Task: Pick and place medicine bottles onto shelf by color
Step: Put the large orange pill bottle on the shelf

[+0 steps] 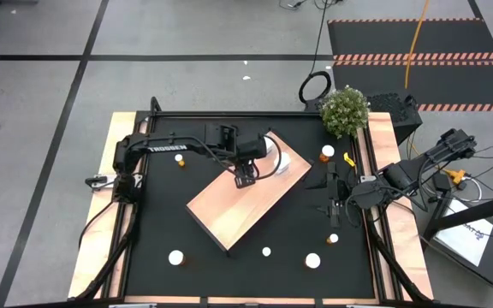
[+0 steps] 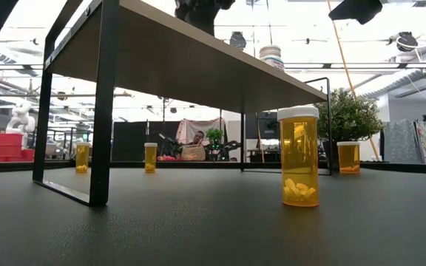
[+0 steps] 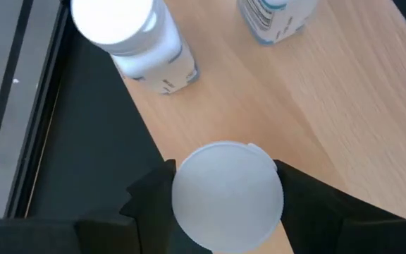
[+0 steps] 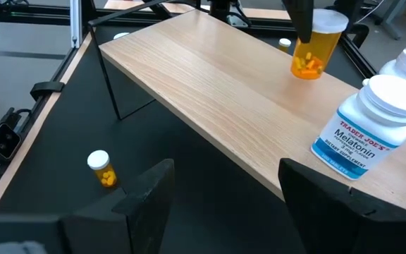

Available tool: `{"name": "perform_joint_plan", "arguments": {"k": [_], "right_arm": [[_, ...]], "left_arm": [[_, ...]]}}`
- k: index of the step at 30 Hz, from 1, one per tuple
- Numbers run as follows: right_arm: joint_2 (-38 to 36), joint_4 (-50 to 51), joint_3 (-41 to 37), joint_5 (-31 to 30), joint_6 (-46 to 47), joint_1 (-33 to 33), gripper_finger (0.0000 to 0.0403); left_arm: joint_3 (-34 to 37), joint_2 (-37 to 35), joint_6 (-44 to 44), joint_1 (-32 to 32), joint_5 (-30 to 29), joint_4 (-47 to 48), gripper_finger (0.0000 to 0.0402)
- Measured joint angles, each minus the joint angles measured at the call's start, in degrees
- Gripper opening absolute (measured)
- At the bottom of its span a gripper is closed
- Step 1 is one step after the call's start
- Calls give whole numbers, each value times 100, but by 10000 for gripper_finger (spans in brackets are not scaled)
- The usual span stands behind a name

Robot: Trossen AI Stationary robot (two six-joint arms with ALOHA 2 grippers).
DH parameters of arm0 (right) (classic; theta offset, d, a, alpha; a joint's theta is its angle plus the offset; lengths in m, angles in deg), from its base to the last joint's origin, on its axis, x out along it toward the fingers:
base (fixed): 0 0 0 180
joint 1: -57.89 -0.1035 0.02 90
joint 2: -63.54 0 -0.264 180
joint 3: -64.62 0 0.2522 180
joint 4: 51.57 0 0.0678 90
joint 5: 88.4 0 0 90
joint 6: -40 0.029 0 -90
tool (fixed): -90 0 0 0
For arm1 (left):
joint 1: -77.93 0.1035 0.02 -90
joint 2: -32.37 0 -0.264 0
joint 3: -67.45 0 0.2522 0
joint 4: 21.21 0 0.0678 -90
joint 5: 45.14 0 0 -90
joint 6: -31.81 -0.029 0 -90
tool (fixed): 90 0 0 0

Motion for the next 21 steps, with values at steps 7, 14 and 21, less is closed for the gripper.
{"name": "perform_joint_plan", "arguments": {"k": [7, 14, 21], "right_arm": [[-2, 15, 0, 0, 41, 0, 251], [-2, 24, 0, 0, 35, 2, 251], [-2, 25, 0, 2, 42, 2, 251]], "left_arm": [[17, 64, -77, 76, 13, -67, 218], [17, 61, -196, 156, 199, -72, 218], [15, 61, -244, 240, 235, -220, 218]]}}
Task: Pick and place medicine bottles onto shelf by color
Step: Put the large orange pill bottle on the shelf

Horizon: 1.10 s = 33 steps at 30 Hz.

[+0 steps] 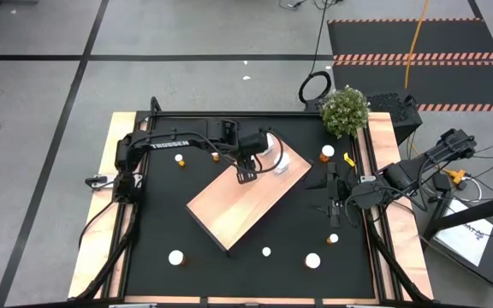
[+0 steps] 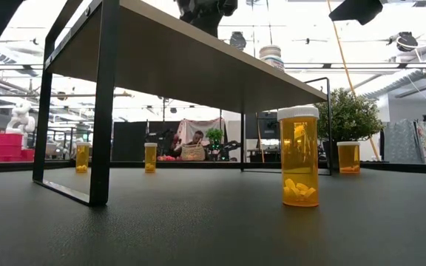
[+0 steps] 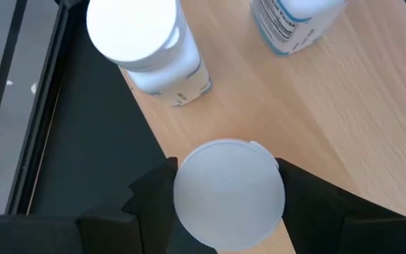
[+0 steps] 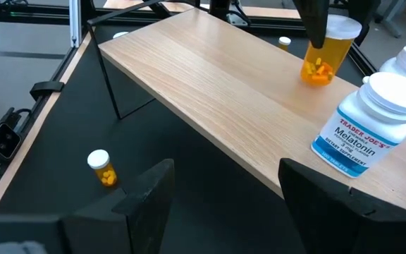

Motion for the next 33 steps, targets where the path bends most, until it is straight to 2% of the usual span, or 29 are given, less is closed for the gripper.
{"name": "perform_joint_plan", "arguments": {"k": [19, 33], "right_arm": [[0, -2, 0, 0, 0, -2, 251], [0, -2, 0, 0, 0, -1, 251]], "left_arm": [[0, 0, -225, 29, 176, -7, 219], [0, 0, -230, 48, 173, -7, 252]]}}
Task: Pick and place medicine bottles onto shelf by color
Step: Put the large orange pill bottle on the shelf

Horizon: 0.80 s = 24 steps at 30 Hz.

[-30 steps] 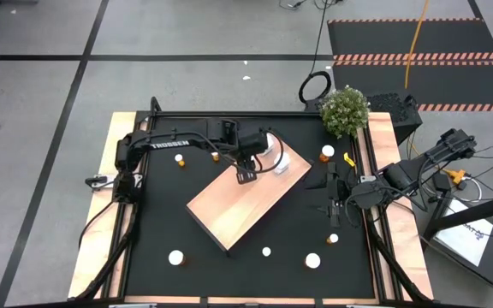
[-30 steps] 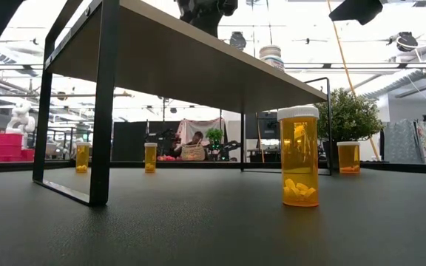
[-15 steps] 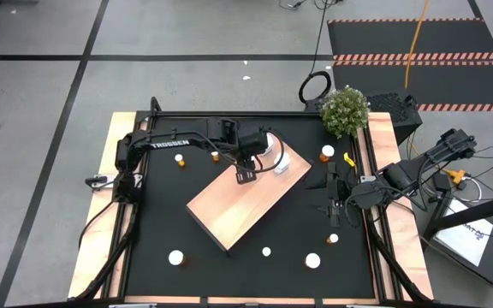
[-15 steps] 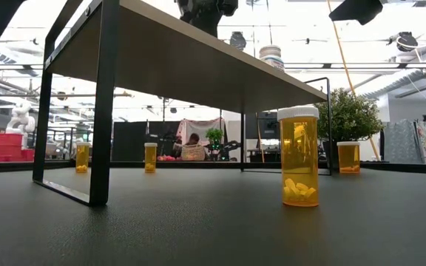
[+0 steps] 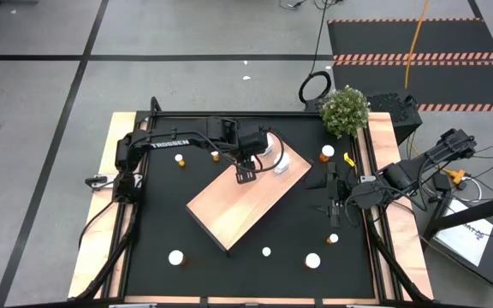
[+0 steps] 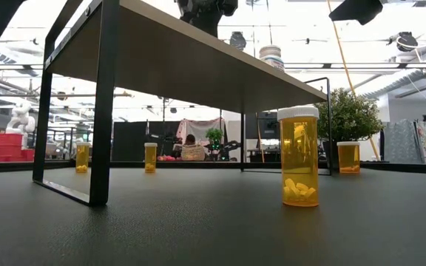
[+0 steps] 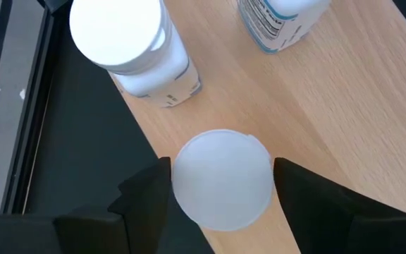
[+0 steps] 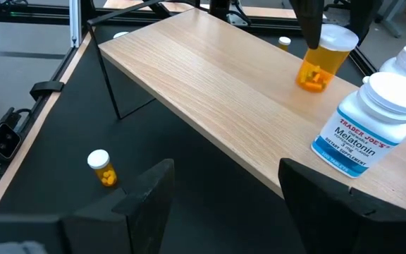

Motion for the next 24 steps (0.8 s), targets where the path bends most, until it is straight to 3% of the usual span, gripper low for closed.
{"name": "perform_joint_plan", "arguments": {"k": [14, 24], "right_arm": [[0, 18, 0, 2, -9, -1, 251], [0, 101, 0, 0, 245, 0, 251]], "left_arm": [[-5, -304, 119, -48, -137, -162, 253], [-5, -996, 137, -287, -964, -82, 253]]}}
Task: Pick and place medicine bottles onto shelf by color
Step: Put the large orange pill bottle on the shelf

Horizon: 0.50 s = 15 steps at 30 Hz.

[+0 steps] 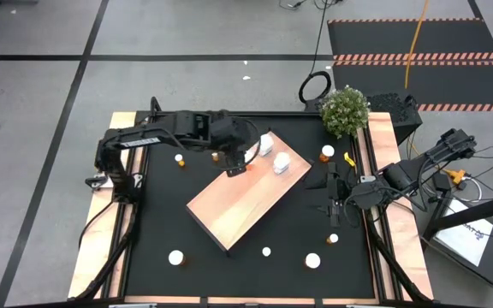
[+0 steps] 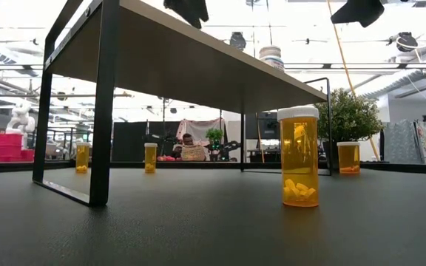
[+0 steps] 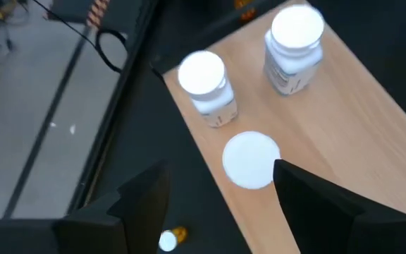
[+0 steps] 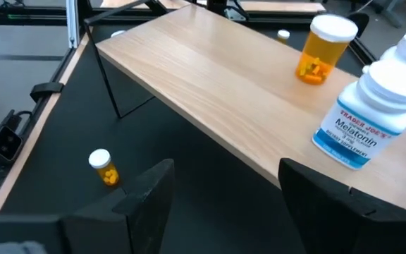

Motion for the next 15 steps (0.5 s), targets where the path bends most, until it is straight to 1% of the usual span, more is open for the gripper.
{"name": "perform_joint_plan", "arguments": {"k": [6, 9, 12, 15], "right_arm": [[0, 200, 0, -10, 328, -1, 251], [0, 246, 0, -18, 398, -1, 251], [0, 253, 0, -24, 483, -1, 251], [2, 355, 0, -145, 551, -1, 251]], "left_arm": [[2, -339, -67, -95, -278, 32, 253], [221, -504, -151, -133, -448, -103, 253], [806, -796, -201, -137, -570, -366, 253], [1661, -1227, -245, -89, -683, -957, 253]]}}
